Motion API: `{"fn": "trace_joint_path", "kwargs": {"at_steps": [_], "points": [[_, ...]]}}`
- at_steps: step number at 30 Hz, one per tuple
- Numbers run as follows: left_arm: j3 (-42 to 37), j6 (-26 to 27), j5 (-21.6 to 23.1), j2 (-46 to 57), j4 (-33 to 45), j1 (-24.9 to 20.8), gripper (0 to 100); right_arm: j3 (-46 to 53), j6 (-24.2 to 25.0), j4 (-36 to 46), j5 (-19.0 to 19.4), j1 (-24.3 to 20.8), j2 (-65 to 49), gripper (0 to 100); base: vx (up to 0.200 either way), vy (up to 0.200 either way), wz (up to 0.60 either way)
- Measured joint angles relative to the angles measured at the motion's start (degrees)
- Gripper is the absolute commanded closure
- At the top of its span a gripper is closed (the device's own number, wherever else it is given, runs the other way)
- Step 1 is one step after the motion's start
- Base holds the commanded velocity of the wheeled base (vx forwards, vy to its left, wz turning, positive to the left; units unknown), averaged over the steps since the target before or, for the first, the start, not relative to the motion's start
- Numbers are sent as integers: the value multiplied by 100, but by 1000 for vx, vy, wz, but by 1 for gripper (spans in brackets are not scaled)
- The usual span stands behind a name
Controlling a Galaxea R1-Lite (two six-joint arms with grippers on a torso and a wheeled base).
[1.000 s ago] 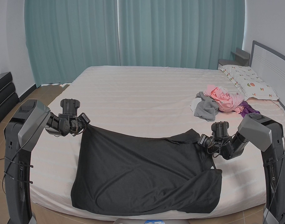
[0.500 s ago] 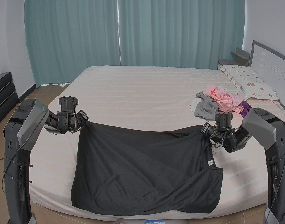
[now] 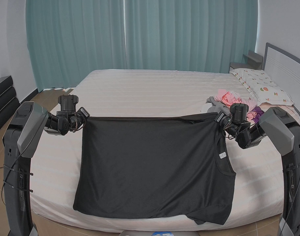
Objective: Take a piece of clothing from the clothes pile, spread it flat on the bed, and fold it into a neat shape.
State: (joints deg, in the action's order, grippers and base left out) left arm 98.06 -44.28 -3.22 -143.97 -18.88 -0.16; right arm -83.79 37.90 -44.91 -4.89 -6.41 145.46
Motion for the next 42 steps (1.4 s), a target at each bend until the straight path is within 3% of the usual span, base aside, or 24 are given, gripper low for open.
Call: {"fn": "trace_joint_path", "kwargs": {"at_steps": [31,32,42], "points": [[378,0,-41,-853,11,-41,100,-419,-55,18,-85,-130,700,100,0,0,0],[384,0,-39,-890,17,-59,0,-408,-55,30,-85,-146,739,0,0,0,0],[293,-4,-45,-940,66,-61,0,-45,28,-20,-33,-163,650,0,0,0,0]]}}
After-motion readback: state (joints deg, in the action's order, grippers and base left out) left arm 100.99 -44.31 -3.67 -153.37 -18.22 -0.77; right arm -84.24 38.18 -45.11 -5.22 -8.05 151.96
